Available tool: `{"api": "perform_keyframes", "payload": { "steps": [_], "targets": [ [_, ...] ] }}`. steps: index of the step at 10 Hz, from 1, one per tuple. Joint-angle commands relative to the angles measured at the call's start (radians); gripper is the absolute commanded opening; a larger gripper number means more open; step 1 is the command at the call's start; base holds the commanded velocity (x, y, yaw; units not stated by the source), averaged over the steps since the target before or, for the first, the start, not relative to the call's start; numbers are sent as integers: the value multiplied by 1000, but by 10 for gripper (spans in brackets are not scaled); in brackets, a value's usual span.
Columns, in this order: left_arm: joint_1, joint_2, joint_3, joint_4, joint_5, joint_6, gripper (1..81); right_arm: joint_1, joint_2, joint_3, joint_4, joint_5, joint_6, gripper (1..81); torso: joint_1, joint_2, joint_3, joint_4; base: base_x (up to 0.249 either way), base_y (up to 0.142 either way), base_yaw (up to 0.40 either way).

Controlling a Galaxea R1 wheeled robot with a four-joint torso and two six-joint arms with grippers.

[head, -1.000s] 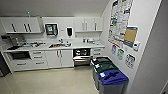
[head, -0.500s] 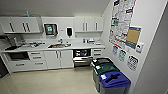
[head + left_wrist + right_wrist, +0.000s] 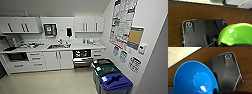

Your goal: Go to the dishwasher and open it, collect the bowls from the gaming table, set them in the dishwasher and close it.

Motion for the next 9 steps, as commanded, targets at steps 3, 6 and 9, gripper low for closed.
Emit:
{"api": "perform_keyframes", "payload": {
  "steps": [3,6,9],
  "targets": [
    [-44,-25,-4,8,12,2,10,33,-7,9,-24,-35,-3,10,0,0,0,0,87,75,0],
    [-44,-25,-4,8,14,2,10,33,-6,7,-24,-33,-3,10,0,0,0,0,92,75,0],
    [-44,-25,-4,8,14,3,10,32,-6,7,-24,-35,-3,10,0,0,0,0,129,22,0]
  ]
}}
